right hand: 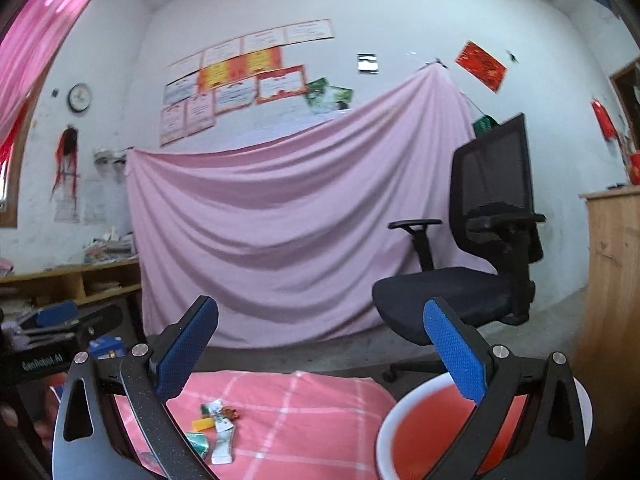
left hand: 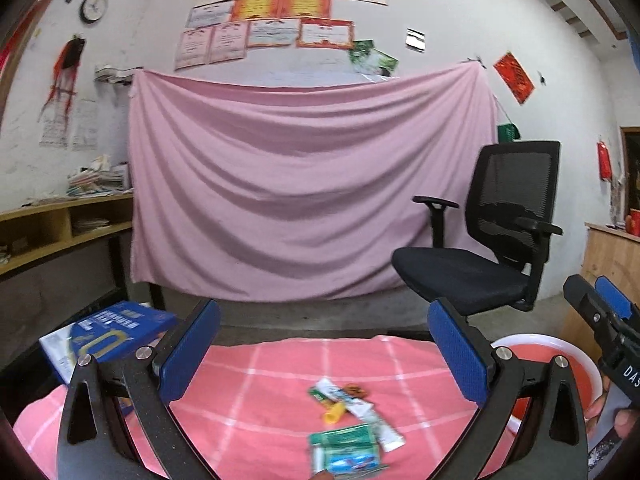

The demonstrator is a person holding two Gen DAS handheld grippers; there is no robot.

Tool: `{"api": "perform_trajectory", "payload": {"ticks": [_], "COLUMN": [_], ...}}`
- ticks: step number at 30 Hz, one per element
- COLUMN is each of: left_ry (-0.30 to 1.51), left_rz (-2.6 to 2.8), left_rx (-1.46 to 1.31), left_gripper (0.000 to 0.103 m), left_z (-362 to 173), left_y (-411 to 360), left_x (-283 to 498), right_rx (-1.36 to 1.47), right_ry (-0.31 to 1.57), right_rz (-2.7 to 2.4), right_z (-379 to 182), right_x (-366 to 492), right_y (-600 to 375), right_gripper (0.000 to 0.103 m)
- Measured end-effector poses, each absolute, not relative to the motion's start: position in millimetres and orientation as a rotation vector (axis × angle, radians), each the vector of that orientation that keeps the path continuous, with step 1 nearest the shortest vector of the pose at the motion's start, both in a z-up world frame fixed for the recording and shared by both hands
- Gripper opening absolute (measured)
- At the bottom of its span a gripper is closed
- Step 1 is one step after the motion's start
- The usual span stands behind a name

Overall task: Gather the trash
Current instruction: 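Move both tools back over the remaining trash on the table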

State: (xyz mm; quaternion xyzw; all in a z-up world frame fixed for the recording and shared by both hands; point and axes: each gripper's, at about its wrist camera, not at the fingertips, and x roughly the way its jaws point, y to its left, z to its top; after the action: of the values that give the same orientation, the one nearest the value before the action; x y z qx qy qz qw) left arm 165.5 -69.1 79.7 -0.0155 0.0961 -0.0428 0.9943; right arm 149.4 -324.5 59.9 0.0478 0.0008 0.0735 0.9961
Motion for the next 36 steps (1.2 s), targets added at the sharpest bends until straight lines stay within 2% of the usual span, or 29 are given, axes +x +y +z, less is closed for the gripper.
{"api": "perform_trajectory", "payload": {"ticks": [11,23,28,31,32,34,36], "left_ry": [0.229,0.496,0.612,0.663,0.68,0.726,0.764], "left_rz": [-0.014,-0.041,-0.08,-0.119,-0.135,-0.177,-0.208], "left_rx": [-0.05,-0.037,-0.075,-0.084,-0.083,-0.074,-0.069], "left_gripper": [0.102,0.101,0.1,0.09,0.084,0.075,0.064], "left_z": [52,13,0,-4,-5,-10,-13], "left_y": [-22,-20,-18,-20,-22,-28,-33], "left_x": [153,187,198,203,205,208,212], "right_rx": [-0.012,-0.056,-0.053,-0.063,-0.067,-0.081,-0.089], "right_ry": [0.031,0.236,0.336,0.426,0.457,0.51,0.555], "right_rz": [0.216,0.253,0.265,0.265,0.275,0.283,0.294], "right_z": [49,26,18,10,8,3,-2], "right_x": [156,184,197,207,211,217,222], "right_y": [-288,-267,-267,-264,-263,-260,-258], "right_gripper": [0.103,0.103,0.089,0.086,0.078,0.069,0.067]}}
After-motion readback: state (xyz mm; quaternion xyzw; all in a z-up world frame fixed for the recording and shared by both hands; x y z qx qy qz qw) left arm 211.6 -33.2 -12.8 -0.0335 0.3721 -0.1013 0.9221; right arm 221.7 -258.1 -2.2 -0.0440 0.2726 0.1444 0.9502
